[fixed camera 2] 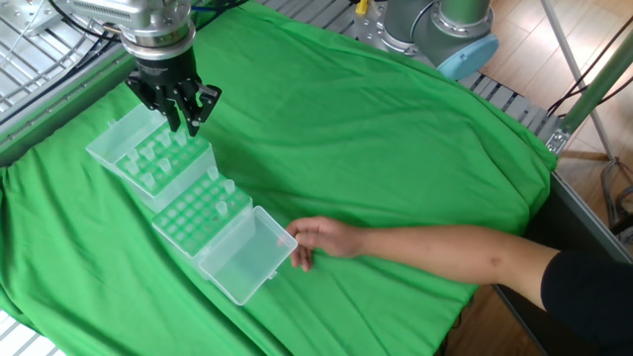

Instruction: Insert a large pipette tip into the holder for large pipette tips

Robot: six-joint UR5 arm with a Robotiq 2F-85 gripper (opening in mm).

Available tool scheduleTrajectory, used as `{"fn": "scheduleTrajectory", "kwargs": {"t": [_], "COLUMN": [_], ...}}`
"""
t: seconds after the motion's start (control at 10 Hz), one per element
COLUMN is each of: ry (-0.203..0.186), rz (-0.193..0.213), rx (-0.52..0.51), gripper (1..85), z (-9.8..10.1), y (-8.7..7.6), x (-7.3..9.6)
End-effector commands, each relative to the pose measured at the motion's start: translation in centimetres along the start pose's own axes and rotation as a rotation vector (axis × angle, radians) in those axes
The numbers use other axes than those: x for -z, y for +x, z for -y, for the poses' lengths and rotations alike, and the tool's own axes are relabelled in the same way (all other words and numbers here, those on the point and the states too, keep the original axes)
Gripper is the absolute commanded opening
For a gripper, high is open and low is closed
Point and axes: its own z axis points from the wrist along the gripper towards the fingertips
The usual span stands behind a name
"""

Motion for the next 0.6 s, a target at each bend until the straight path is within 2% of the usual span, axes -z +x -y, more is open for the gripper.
{"fn": "scheduleTrajectory", "kwargs": {"t": [0.0, 0.5], "ry": [-0.012, -0.017], "rz": [0.022, 0.019], "rx": [0.01, 0.039], "gripper": [31.7, 32.3], "z": [0.02, 0.66], "y": [-0.54, -0.45], "x": [-0.33, -0.11]}}
